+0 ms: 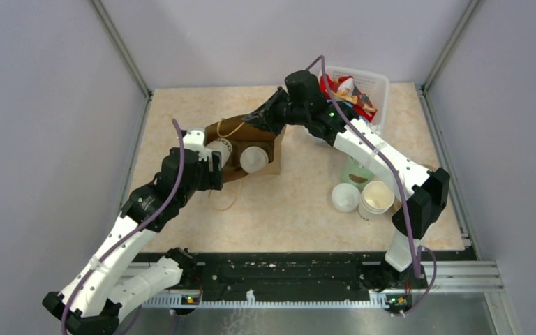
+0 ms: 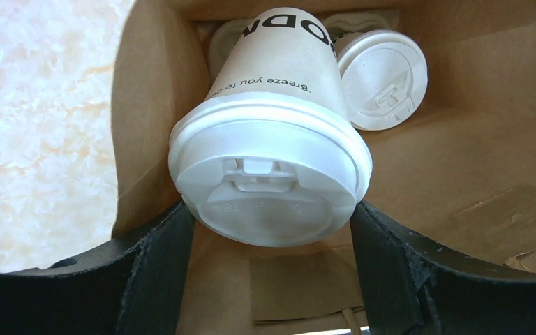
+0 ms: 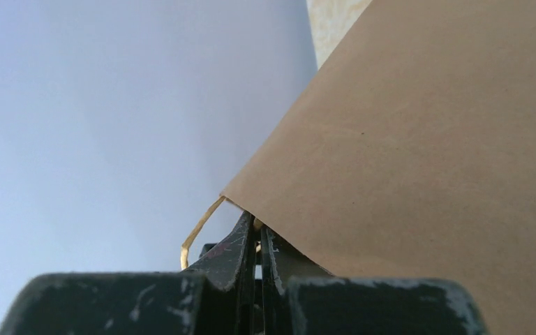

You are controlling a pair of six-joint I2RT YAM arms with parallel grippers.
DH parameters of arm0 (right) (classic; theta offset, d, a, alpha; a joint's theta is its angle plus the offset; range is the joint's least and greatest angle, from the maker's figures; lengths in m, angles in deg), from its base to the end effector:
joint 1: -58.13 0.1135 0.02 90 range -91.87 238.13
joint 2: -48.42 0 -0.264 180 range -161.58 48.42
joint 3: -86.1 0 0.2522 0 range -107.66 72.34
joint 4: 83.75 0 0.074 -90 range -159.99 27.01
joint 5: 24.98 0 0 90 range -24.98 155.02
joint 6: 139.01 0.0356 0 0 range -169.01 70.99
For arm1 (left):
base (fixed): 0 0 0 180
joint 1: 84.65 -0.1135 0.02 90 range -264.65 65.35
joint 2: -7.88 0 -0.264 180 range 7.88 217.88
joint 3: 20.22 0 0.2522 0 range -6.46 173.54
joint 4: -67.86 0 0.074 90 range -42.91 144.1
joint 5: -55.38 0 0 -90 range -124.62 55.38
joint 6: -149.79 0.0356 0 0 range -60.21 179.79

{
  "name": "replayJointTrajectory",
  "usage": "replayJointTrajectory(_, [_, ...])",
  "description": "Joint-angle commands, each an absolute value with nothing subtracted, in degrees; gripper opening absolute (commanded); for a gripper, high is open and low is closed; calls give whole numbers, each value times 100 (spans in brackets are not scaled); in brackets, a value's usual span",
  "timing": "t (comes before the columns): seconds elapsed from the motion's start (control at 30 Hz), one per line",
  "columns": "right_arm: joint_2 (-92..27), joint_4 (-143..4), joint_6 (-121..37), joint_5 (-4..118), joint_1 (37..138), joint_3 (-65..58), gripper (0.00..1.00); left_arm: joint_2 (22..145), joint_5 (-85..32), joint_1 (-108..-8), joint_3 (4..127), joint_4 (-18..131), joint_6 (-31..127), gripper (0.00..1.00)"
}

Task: Pack the takeout coffee

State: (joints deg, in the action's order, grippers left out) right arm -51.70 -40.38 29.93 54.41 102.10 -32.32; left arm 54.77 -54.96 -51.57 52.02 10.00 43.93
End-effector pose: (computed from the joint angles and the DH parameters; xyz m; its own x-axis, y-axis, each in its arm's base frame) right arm 0.2866 0.2856 0.4064 -0.8460 0.5242 -0.0972 0.1454 0.4022 0.9039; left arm 0.1392 -0.0759 0.3565 -0.5059 0.0237 -0.8622 0.1330 0.9898 -0.0508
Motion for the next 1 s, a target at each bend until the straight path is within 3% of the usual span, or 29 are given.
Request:
replayJointTrajectory(0.0, [-4946,-4314,3868,4587,10025,-3153,0,5561,-5595,-5177,5206,1261,4652,25])
replayJointTrajectory(0.3, [-4653,-4870,4166,3676,9914,-2419,0,6441,-6112,-5178,5523,1425,4312,26])
replayJointTrajectory(0.57, [-4641,-4603,3532,3575,9838,-2569,1,6839,-6341,-5183,5828,1632,4311,25])
replayJointTrajectory(0.83, [-4764,-3041,1198,3369,9639,-3951,51,6871,-6358,-5187,5850,1595,4230,24])
replayJointTrajectory(0.97, [-4747,-1629,-454,3871,9589,-4958,73,6885,-6310,-5187,5811,1544,4172,24])
